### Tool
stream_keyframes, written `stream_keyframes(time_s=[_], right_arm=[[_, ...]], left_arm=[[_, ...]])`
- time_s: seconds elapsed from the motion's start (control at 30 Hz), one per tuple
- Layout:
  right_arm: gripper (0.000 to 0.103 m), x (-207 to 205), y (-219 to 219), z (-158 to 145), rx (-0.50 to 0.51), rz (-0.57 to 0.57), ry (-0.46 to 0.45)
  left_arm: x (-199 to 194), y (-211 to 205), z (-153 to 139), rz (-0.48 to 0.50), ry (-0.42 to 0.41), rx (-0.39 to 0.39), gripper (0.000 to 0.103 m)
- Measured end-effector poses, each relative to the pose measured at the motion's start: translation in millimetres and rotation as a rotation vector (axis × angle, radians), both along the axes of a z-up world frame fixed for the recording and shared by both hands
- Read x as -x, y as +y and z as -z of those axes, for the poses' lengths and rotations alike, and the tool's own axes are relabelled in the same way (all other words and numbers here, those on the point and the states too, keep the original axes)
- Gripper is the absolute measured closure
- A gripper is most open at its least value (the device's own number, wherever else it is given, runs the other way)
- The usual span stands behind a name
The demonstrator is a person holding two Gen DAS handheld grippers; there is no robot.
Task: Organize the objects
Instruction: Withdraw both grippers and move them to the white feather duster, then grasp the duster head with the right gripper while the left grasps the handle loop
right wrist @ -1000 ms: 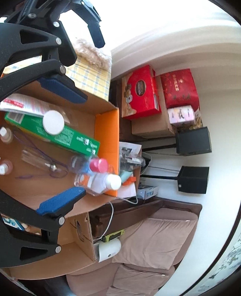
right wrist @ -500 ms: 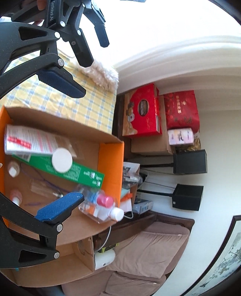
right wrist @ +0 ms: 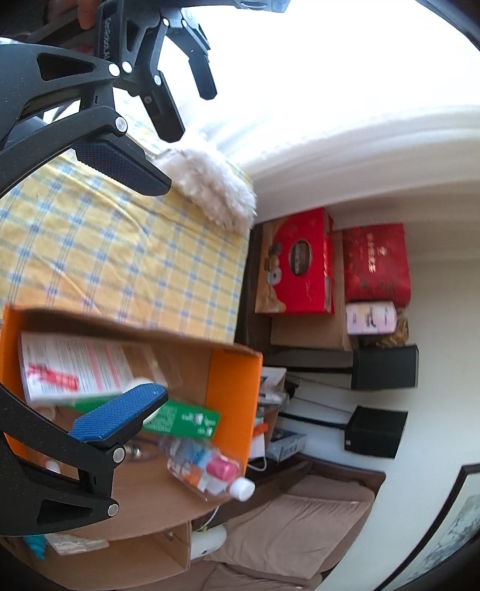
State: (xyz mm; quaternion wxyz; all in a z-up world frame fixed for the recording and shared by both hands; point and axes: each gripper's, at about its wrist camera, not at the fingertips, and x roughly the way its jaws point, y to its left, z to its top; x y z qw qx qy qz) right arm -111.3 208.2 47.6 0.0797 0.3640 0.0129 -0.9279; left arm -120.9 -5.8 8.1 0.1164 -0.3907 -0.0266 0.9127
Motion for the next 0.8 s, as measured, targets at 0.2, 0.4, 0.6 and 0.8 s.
stream_keyframes(time_s=[0.2,0.4,0.6,0.8], right_arm=[[0.001,1.5,-35.8,17.3,-0.013,-0.052,-0.013],[0.001,14.8,-64.8,31.6,0.015,-0.093,-0.041],[0.001,35.7,-90.6,44.0,0.05,-0.118,-0.059],[0.001,72.4,-111.3,65.9,0.172,-0.125,-0.132]], left_arm=[[-8.7,-50.9,25.3,-0.09,-0.034,-0.002,0.0],[-9.4,-80.2,58.5,-0.136,-0.085,-0.019,0.0],[-8.9,-84.1,90.8,-0.134,-0.135,-0.016,0.0],[-7.8,-83.2,113.2,-0.125,-0.154,-0.019,0.004]])
